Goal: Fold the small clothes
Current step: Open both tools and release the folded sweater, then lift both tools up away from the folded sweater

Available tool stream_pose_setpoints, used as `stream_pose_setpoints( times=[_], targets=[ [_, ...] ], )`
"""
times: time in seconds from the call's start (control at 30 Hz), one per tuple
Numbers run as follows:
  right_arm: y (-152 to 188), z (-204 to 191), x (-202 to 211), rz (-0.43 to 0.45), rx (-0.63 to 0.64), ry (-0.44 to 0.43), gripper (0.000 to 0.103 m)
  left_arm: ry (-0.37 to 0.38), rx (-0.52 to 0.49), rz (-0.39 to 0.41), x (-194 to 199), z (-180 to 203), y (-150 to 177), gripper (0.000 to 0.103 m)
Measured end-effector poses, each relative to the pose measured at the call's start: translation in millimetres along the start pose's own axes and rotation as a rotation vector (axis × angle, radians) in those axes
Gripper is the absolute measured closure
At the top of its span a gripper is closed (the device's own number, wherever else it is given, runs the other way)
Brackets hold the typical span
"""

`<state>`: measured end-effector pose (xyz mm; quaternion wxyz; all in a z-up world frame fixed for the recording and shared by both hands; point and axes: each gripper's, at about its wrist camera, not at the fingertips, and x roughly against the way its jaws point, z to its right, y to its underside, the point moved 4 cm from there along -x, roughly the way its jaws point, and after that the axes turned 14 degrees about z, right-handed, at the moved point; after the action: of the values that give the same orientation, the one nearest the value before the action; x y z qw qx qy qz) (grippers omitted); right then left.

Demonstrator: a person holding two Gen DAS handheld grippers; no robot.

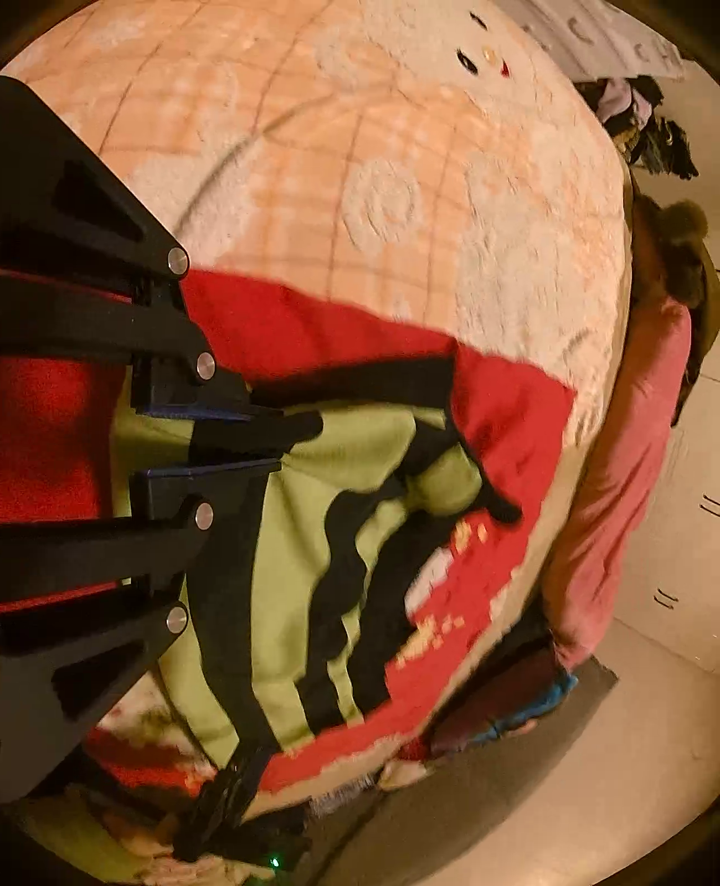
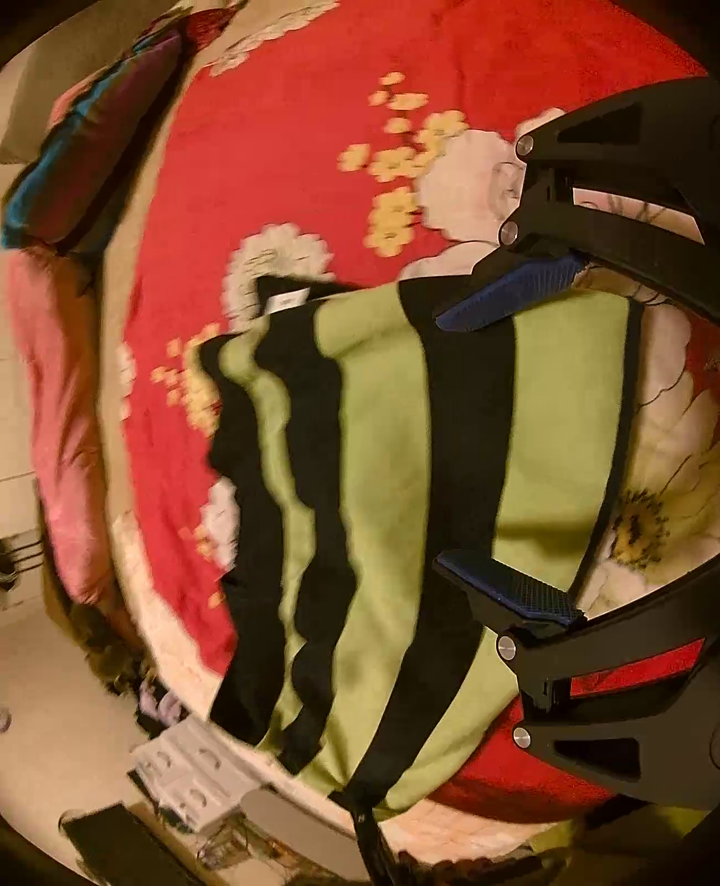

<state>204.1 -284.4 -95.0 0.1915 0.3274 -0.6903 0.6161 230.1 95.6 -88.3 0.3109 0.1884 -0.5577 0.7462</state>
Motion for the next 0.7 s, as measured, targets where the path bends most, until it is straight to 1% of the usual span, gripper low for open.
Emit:
stream_pose_setpoints(
  times=[0.07,0.13,0.17,0.27,0.3,0.33,0.37,0.47,0.53,0.57,0.6,0.63,0.67,0.7],
  targets=[
    [10.7,5.4,-6.9,-0.037,-0.028,0.006,0.03,-0.013,0.05,-0.018,-8.7,-10.9,6.6,0.076],
    [17.5,6.2,-8.0,-0.045,-0.028,0.01,0.03,-0.024,0.086,-0.009,-7.1,-18.4,7.4,0.068],
    [17.6,5.4,-5.9,-0.039,-0.021,0.008,0.03,-0.021,0.083,0.012,-0.9,-16.7,3.2,0.067],
    [10.5,6.1,5.5,0.005,-0.042,-0.012,0.03,-0.068,-0.013,0.104,21.5,-3.3,-16.7,0.067],
    [7.3,6.9,8.2,0.022,-0.054,-0.019,0.03,-0.059,-0.034,0.127,26.9,2.3,-25.4,0.063],
    [3.7,6.7,11.6,0.042,-0.065,-0.027,0.03,-0.049,-0.046,0.137,28.1,6.8,-31.8,0.056],
    [0.8,5.4,13.9,0.057,-0.068,-0.033,0.03,-0.043,-0.064,0.137,26.3,11.1,-36.5,0.053],
    [-2.8,-3.5,15.3,0.067,-0.048,-0.053,0.03,-0.044,-0.199,0.111,4.7,29.9,-47.5,0.053],
    [-1.7,-8.5,15.1,0.065,-0.03,-0.056,0.029,-0.028,-0.283,0.081,-13.4,42.2,-51.0,0.051],
    [-0.9,-10.7,14.0,0.06,-0.022,-0.059,0.029,-0.035,-0.321,0.055,-23.9,46.9,-52.0,0.047],
    [0.3,-12.9,13.2,0.057,-0.016,-0.061,0.029,-0.065,-0.377,0.03,-36.0,50.6,-54.4,0.047],
    [1.7,-14.6,13.5,0.054,-0.016,-0.062,0.029,-0.082,-0.416,0.024,-43.2,53.7,-55.5,0.047],
    [2.7,-15.4,12.2,0.049,-0.015,-0.065,0.029,-0.089,-0.453,0.014,-52.8,57.5,-57.7,0.047],
    [4.1,-16.5,10.6,0.044,-0.014,-0.068,0.029,-0.079,-0.461,0.006,-59.5,59.5,-59.6,0.048]
  ],
)
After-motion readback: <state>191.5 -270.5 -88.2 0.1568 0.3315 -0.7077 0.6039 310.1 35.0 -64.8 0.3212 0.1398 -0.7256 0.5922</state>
